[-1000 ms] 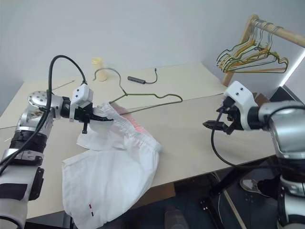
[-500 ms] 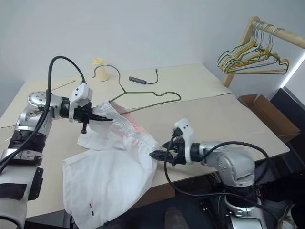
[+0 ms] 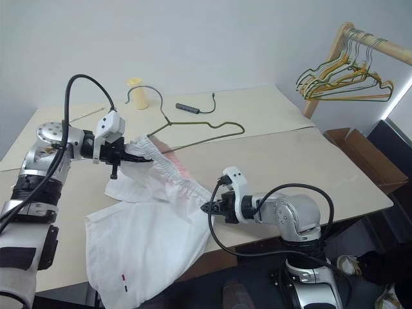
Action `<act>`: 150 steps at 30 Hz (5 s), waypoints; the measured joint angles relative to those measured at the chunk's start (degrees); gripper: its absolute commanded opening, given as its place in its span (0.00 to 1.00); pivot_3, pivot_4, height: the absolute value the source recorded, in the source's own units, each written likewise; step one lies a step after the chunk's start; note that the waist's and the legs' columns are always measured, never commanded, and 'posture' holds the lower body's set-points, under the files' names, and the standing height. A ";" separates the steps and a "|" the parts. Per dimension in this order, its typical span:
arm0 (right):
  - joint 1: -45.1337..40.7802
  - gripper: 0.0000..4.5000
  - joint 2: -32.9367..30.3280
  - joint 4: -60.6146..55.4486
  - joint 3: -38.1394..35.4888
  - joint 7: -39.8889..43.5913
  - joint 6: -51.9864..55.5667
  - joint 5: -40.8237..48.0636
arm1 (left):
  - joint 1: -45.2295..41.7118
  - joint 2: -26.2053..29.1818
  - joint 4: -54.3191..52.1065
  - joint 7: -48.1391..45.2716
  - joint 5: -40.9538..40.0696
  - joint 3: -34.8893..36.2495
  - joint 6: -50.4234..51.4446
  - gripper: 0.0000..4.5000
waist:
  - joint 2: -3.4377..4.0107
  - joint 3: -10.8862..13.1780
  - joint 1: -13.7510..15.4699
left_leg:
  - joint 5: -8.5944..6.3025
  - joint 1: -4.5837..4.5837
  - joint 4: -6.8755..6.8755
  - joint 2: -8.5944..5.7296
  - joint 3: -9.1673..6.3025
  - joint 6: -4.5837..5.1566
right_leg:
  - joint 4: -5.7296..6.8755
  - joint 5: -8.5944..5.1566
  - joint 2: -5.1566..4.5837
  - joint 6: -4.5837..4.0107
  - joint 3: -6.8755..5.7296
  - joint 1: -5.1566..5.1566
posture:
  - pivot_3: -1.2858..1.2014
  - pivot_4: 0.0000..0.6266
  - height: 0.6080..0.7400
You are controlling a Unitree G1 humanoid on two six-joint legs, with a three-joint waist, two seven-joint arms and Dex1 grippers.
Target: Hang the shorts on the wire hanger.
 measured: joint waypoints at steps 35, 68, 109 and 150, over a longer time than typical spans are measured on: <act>-4.84 0.00 -26.82 9.22 6.81 15.29 -34.13 -7.25 | 11.63 10.94 -12.10 -1.88 -2.78 -5.00 -2.72 0.00 | 0.01 0.06 0.59 | -0.03 0.05 -0.06 0.01 0.16 0.05 | -0.07 -0.02 0.00 0.00 0.05 0.00 | 0.43 0.02 1.00; -8.34 0.28 -22.19 -7.51 21.91 1.92 -29.75 -23.10 | 5.03 1.40 -6.91 2.38 0.83 -7.36 6.27 0.00 | -0.01 0.05 -0.36 | -0.04 -0.24 0.02 0.01 0.37 0.06 | -0.03 -0.01 -0.01 0.00 0.07 -0.29 | 0.42 0.01 1.00; -34.53 0.28 -21.60 35.59 28.56 46.17 -59.14 -34.42 | 0.23 -0.64 -3.79 -2.52 3.11 -7.75 1.23 0.00 | 0.00 0.05 -2.92 | -0.06 0.02 0.05 -0.06 0.19 0.09 | 0.06 0.00 -0.10 0.03 0.11 -0.06 | 0.43 0.00 1.00; -5.46 0.00 -30.31 10.99 -16.52 20.64 8.38 -15.15 | 6.17 -18.45 -33.19 38.11 -23.64 17.81 20.77 0.99 | 0.00 0.04 -2.52 | -0.09 0.08 0.11 -0.24 0.01 0.15 | 0.05 0.06 -0.40 0.21 0.12 0.13 | 0.39 0.03 1.00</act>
